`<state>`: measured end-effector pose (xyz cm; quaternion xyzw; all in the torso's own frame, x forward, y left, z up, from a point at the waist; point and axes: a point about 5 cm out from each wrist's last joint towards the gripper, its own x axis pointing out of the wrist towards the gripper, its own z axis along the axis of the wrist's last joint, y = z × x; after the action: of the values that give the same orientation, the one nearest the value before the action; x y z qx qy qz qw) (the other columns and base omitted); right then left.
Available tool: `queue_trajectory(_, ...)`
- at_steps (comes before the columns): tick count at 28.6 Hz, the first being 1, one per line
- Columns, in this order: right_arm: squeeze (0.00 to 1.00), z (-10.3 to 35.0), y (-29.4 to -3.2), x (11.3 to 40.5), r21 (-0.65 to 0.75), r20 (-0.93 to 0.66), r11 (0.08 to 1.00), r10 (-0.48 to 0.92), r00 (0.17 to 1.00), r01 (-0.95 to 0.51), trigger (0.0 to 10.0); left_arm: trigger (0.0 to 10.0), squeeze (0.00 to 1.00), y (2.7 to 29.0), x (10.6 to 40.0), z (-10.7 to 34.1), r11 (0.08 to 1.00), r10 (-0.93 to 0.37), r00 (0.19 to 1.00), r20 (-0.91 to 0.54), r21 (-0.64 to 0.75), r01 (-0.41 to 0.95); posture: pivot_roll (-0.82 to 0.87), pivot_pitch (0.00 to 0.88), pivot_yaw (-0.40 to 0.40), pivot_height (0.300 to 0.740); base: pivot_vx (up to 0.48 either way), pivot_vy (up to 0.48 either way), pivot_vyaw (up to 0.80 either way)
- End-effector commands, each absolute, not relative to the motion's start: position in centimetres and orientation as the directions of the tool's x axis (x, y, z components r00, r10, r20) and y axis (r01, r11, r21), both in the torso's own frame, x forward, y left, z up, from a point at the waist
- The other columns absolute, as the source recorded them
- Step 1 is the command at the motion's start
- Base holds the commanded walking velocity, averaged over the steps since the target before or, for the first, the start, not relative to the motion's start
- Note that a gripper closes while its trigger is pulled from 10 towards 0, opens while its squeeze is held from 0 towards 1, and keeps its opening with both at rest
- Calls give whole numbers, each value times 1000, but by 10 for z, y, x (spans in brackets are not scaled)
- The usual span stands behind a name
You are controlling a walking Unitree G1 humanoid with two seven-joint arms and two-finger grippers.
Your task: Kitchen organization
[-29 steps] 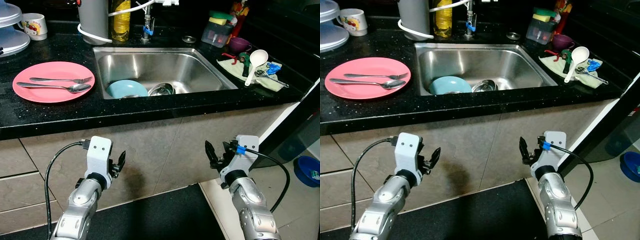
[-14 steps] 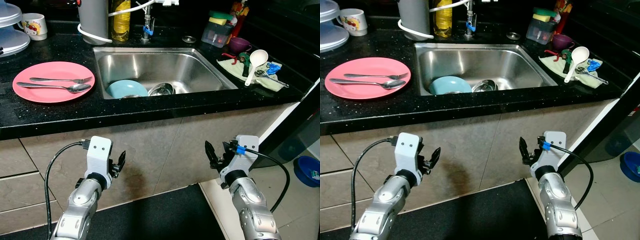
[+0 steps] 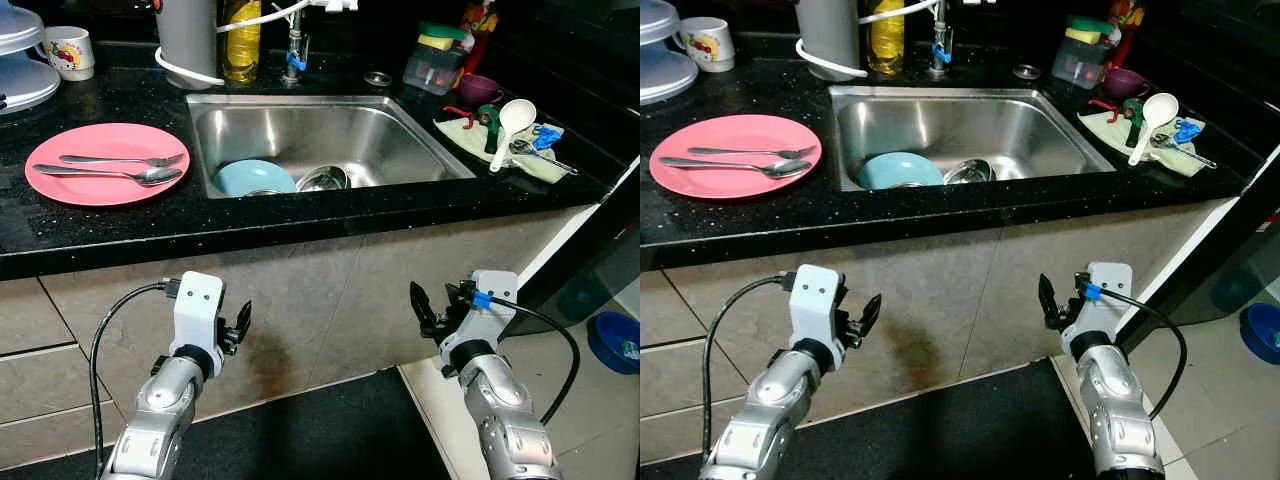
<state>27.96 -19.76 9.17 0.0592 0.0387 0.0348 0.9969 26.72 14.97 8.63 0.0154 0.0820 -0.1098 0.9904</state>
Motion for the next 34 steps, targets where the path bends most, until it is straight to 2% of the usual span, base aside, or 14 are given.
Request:
queue_trajectory(1, 0, 89, -203, 279, 108, -95, 993, 64, 993, -54, 10000, 10000, 0, 148, 267, 83, 975, -219, 960, -174, -2, 222, 53, 23, -158, 740, 0, 0, 0)
queue_trajectory(34, 0, 90, -203, 283, 97, -96, 993, 70, 993, -61, 10000, 10000, 0, 146, 271, 83, 976, -217, 962, -168, -5, 219, 56, 16, -156, 740, 0, 0, 0)
